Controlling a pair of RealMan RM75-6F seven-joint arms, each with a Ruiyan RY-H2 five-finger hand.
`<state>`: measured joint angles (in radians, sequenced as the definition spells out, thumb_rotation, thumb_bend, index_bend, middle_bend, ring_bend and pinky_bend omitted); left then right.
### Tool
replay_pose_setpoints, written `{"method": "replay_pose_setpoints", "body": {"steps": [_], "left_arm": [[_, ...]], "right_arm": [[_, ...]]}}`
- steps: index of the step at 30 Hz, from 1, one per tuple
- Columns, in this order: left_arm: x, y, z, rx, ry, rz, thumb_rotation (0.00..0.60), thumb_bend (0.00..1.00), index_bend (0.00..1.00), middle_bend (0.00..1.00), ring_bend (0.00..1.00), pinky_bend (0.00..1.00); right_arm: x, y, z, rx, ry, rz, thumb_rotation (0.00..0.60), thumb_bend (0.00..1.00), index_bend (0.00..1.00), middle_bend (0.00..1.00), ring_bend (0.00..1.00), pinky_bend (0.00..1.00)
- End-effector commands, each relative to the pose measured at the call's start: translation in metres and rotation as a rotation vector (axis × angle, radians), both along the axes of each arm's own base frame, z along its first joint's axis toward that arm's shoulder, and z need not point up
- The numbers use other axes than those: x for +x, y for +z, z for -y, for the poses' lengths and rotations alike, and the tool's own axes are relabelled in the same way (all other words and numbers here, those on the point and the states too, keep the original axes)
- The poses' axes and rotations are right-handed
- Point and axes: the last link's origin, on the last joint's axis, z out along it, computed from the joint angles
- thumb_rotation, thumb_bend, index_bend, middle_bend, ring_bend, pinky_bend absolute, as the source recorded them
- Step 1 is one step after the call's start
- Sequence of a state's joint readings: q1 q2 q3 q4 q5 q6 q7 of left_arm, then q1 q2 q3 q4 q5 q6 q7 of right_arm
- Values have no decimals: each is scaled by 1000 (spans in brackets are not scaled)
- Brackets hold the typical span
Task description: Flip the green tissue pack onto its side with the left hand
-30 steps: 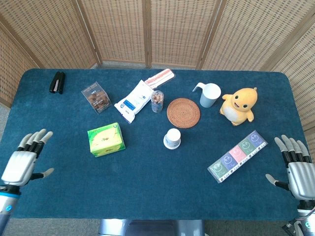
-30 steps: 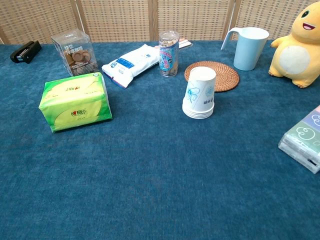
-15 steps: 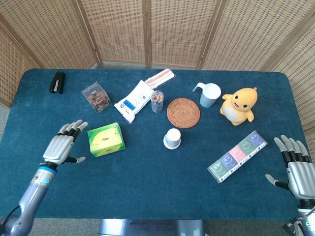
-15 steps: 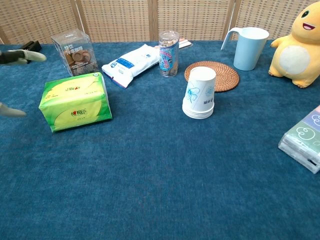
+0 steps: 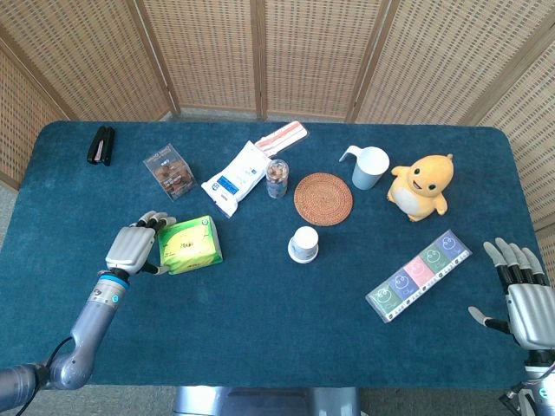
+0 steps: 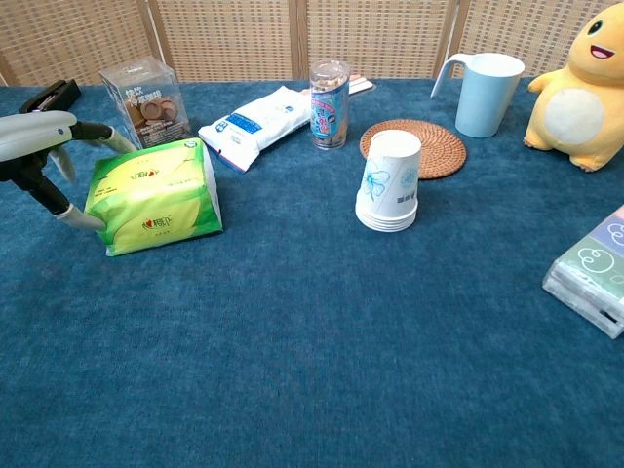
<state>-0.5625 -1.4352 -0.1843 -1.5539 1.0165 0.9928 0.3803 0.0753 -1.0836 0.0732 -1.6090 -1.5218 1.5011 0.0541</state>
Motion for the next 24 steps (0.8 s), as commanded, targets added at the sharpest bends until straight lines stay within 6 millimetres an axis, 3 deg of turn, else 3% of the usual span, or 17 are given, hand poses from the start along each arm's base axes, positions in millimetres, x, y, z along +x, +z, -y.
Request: {"method": "replay_pose_setpoints", "body": {"steps": [1, 11, 24], "left_arm": [[0, -1, -1, 1, -4, -9, 600, 53, 321, 297, 237, 435], [-1, 14, 8, -2, -29, 13, 600, 58, 372, 345, 280, 460], [9, 66, 26, -294, 68, 269, 600, 60, 388, 360, 288, 460]], "right_arm": [[1, 0, 0, 0, 3, -1, 600, 0, 0, 0, 0, 0], [1, -3, 0, 9, 0, -7, 600, 0, 0, 0, 0, 0], [0, -7, 0, 18, -8, -23, 600, 0, 0, 0, 0, 0]]}}
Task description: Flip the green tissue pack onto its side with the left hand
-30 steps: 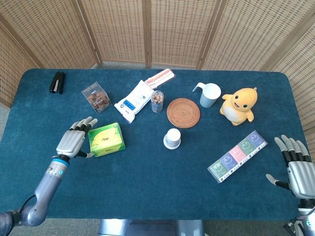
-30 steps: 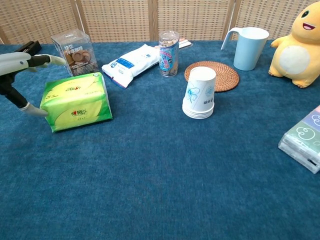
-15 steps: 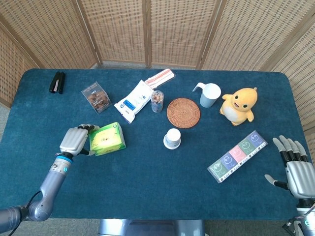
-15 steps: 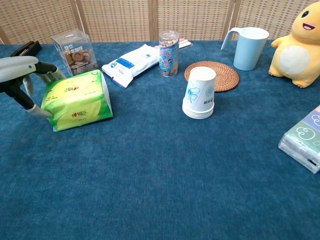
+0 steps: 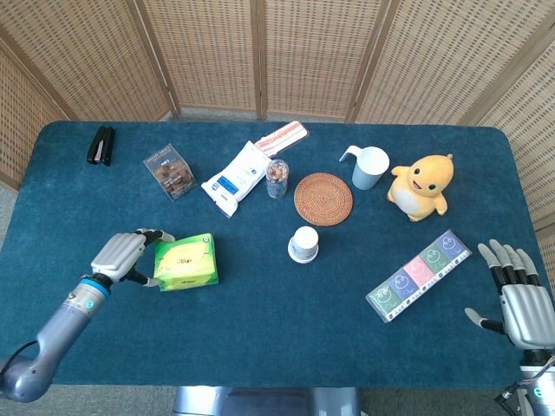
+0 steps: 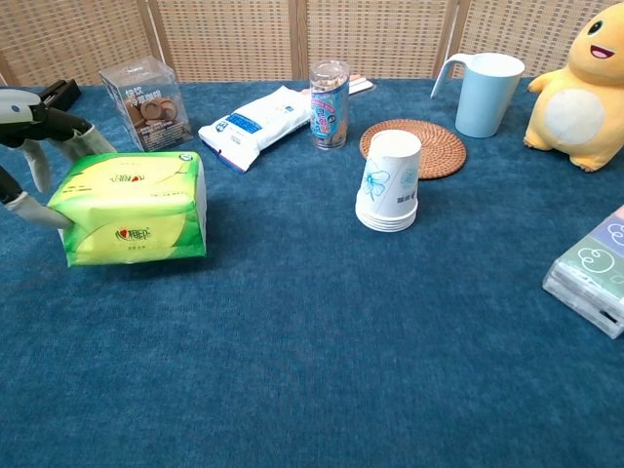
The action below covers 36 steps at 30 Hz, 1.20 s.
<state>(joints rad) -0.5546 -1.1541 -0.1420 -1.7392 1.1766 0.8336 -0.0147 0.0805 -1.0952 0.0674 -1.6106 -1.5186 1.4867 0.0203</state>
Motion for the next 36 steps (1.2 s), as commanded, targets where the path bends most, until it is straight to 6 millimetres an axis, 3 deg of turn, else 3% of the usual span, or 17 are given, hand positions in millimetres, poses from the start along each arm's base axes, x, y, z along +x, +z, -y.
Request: {"method": "replay_pose_setpoints", "body": {"steps": [1, 10, 18, 20, 23, 24, 25, 36], "left_arm": [[6, 20, 6, -144, 70, 88, 600, 60, 391, 363, 292, 460], [-4, 29, -6, -300, 304, 198, 600, 61, 419, 390, 319, 472], [-17, 17, -15, -318, 323, 158, 600, 61, 420, 390, 318, 463], [-19, 14, -16, -311, 312, 138, 600, 60, 401, 339, 266, 410], [-23, 11, -20, -264, 266, 97, 600, 61, 282, 71, 43, 122], [-26, 12, -24, -196, 225, 77, 600, 60, 213, 5, 1, 31], [-27, 11, -24, -170, 214, 73, 600, 58, 160, 0, 0, 0], [-23, 17, -30, 136, 122, -60, 600, 53, 95, 0, 0, 0]], "right_arm": [[0, -1, 0, 1, -2, -4, 600, 0, 0, 0, 0, 0], [-1, -2, 0, 3, -7, -13, 600, 0, 0, 0, 0, 0], [-2, -2, 0, 8, -13, -15, 600, 0, 0, 0, 0, 0], [-2, -3, 0, 10, -14, -14, 600, 0, 0, 0, 0, 0], [-2, -2, 0, 10, -15, -12, 600, 0, 0, 0, 0, 0], [-2, -2, 0, 10, -15, -11, 600, 0, 0, 0, 0, 0], [-2, -2, 0, 10, -15, -11, 600, 0, 0, 0, 0, 0], [-2, -3, 1, 17, -17, -12, 600, 0, 0, 0, 0, 0]]}}
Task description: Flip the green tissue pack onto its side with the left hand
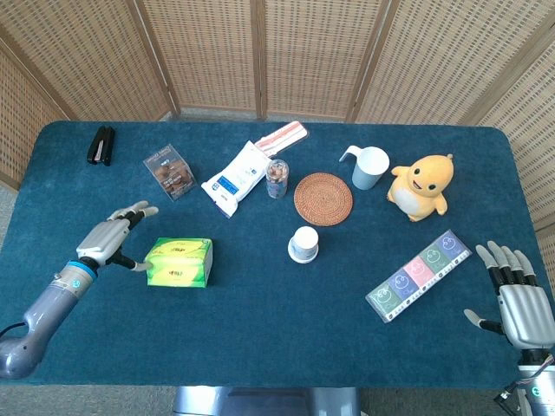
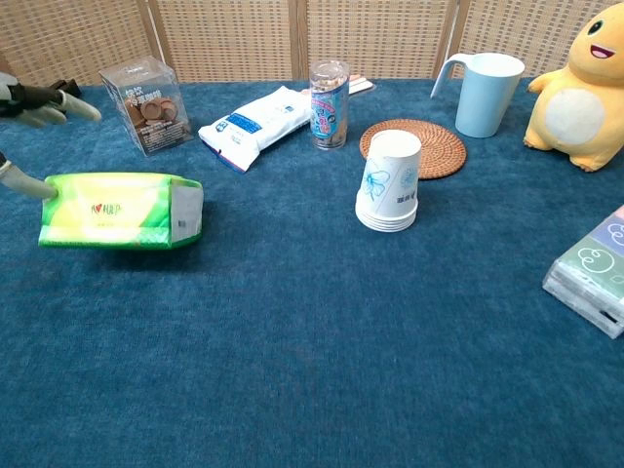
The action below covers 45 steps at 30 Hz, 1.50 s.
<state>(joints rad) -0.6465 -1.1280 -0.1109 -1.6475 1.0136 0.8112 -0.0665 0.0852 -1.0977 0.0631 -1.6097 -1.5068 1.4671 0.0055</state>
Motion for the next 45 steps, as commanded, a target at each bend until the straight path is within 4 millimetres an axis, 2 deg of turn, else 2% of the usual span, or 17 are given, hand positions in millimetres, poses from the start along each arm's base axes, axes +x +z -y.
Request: {"method": "replay_pose_setpoints", "body": {"steps": [1, 6, 14, 18, 21, 25, 31, 38, 41, 42, 45], "left_arm": [[-5, 0, -1, 104, -2, -60, 600, 53, 95, 0, 0, 0], [-6, 3, -7, 165, -43, -106, 600, 53, 95, 0, 0, 0], [4, 15, -28, 225, -146, -123, 600, 53, 93, 0, 0, 0], [14, 21, -21, 209, -180, -64, 600, 54, 90, 0, 0, 0], [14, 23, -14, 178, -201, -57, 600, 54, 87, 0, 0, 0], [13, 19, 2, 68, -237, -82, 600, 53, 75, 0, 0, 0], [9, 7, 14, -26, -269, -141, 600, 53, 71, 0, 0, 0], [8, -18, 10, -32, -279, -196, 600, 54, 98, 0, 0, 2], [12, -25, 7, -5, -292, -233, 600, 57, 152, 53, 3, 119], [13, -28, 5, 7, -296, -242, 600, 60, 185, 109, 26, 197], [17, -33, 5, 27, -295, -253, 600, 66, 330, 280, 165, 366]], "right_arm": [[0, 0, 0, 1, -2, 0, 600, 0, 0, 0, 0, 0], [0, -1, 0, 5, 0, -1, 600, 0, 0, 0, 0, 0], [0, -4, -1, 14, -1, -10, 600, 0, 0, 0, 0, 0], [0, -3, 0, 10, -5, -8, 600, 0, 0, 0, 0, 0], [0, -4, 0, 13, -5, -9, 600, 0, 0, 0, 0, 0], [1, -4, -1, 13, 0, -7, 600, 0, 0, 0, 0, 0], [1, -2, -1, 7, -4, 3, 600, 0, 0, 0, 0, 0], [0, -1, 0, 11, -6, 9, 600, 0, 0, 0, 0, 0], [0, -1, 0, 10, -8, 11, 600, 0, 0, 0, 0, 0], [0, -1, 0, 10, -9, 12, 600, 0, 0, 0, 0, 0], [-1, 0, 0, 11, -9, 15, 600, 0, 0, 0, 0, 0]]}}
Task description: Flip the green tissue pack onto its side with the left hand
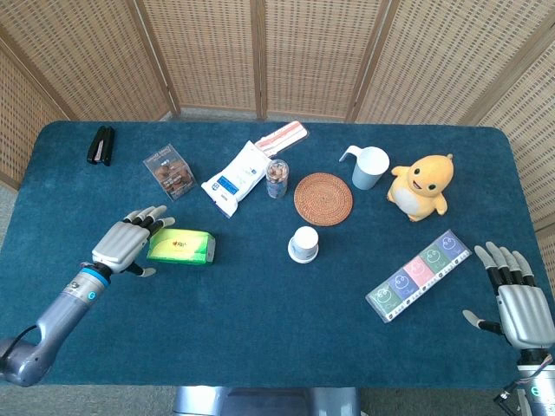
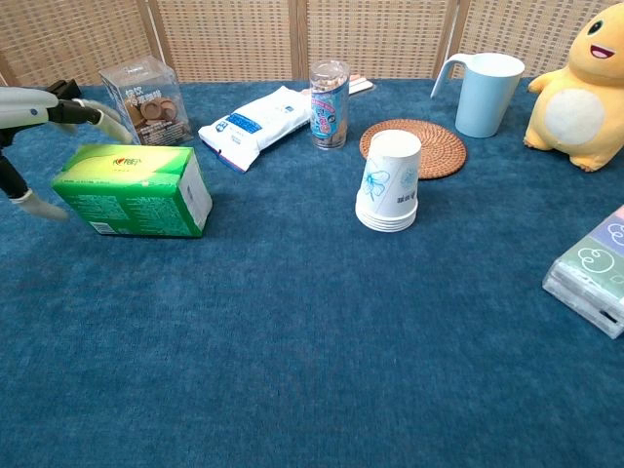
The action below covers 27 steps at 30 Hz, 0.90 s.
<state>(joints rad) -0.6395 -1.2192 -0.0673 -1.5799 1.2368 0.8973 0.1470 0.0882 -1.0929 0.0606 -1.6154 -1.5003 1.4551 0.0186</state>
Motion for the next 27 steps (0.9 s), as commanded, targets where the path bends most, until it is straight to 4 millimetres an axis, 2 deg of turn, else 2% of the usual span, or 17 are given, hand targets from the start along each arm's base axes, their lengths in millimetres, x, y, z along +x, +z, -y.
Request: {"method": "replay_pose_setpoints", "body": {"steps": [1, 3, 6, 11, 14, 18, 24, 27], "left_arm": [[6, -8, -2, 39, -1, -11, 600, 67, 355, 305, 189, 389], [7, -9, -1, 56, -1, -18, 600, 73, 439, 388, 272, 468], [7, -8, 1, 61, 12, -12, 600, 77, 478, 430, 315, 513], [12, -2, 9, 4, 55, 65, 600, 78, 476, 426, 317, 518], [21, 5, 17, -93, 138, 199, 600, 78, 476, 426, 320, 518], [25, 20, 17, -204, 256, 322, 600, 78, 498, 445, 343, 525], [19, 31, 10, -325, 399, 333, 600, 80, 507, 451, 349, 526], [7, 25, 0, -336, 451, 312, 600, 80, 507, 451, 352, 526]], "right_arm": [[0, 0, 0, 1, -1, 3, 600, 0, 0, 0, 0, 0], [-1, 0, 0, 4, -3, 4, 600, 0, 0, 0, 0, 0], [-1, 0, 0, 5, -1, 3, 600, 0, 0, 0, 0, 0], [0, 0, 0, 4, 1, 1, 600, 0, 0, 0, 0, 0], [0, -1, 0, 8, 0, -3, 600, 0, 0, 0, 0, 0], [0, -2, 0, 9, 0, -6, 600, 0, 0, 0, 0, 0], [0, -3, 0, 13, -2, -9, 600, 0, 0, 0, 0, 0], [0, -3, 0, 14, -3, -9, 600, 0, 0, 0, 0, 0]]}}
